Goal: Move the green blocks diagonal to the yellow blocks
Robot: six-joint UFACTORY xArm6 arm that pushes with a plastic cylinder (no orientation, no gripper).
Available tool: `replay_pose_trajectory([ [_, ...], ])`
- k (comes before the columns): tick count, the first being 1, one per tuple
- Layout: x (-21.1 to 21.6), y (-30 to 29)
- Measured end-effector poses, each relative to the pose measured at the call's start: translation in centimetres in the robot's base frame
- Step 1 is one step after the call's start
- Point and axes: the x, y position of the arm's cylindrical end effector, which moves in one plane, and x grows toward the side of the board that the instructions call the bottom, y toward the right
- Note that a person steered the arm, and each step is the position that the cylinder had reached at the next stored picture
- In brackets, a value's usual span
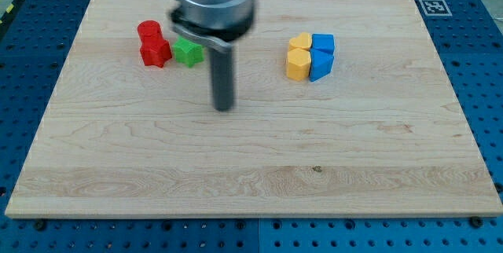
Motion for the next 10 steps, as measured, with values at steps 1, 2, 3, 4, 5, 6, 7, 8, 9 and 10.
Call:
replay_pose_trajectory([
  [1, -2.8, -2.1],
  [2, -2.8, -2.6],
  [3, -3.1, -4.0],
  [4, -3.3, -4.1],
  [5, -4.3, -4.1],
  [6, -5.3, -4.2],
  [7, -6.0, -3.9],
  [8, -7.4, -2.6],
  [9, -9.4, 0.1],
  [10, -10.6, 3.5],
])
